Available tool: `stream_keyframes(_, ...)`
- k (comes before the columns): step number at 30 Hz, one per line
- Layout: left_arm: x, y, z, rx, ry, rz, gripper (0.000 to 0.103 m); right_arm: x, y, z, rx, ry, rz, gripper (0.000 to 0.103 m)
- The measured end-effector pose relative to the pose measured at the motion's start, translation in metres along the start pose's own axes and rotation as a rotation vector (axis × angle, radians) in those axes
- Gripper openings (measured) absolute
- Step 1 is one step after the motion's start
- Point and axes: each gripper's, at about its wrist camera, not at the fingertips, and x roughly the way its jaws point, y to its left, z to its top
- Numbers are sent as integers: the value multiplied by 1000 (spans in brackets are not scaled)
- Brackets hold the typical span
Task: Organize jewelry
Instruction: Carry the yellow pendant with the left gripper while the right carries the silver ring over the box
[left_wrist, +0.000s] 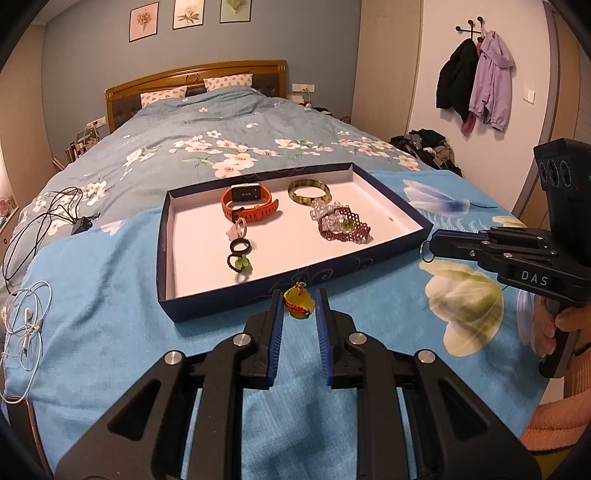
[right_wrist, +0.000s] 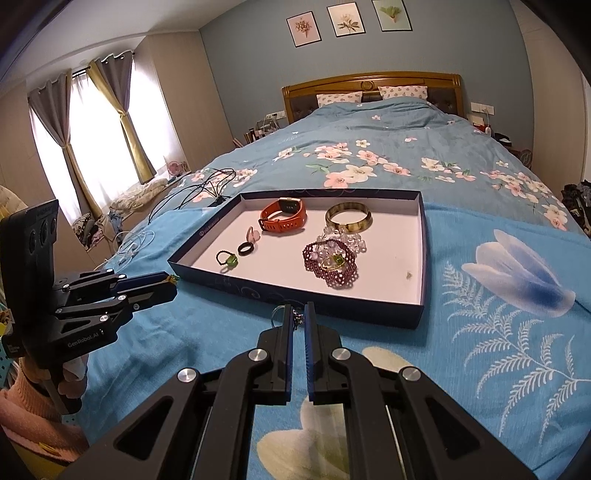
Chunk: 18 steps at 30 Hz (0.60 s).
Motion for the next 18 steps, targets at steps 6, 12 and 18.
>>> stream_keyframes(6,-5,2,5,-1,-21,7,18,0,2,4,-3,-11,4,4)
stream_keyframes(12,-7,4,8,-6,-37,15,18,-1,3,8,-10,-21,5,4)
stream_keyframes(18,-8,5,12,-8,-47,21,18,-1,3,11,-11,-29,6,4)
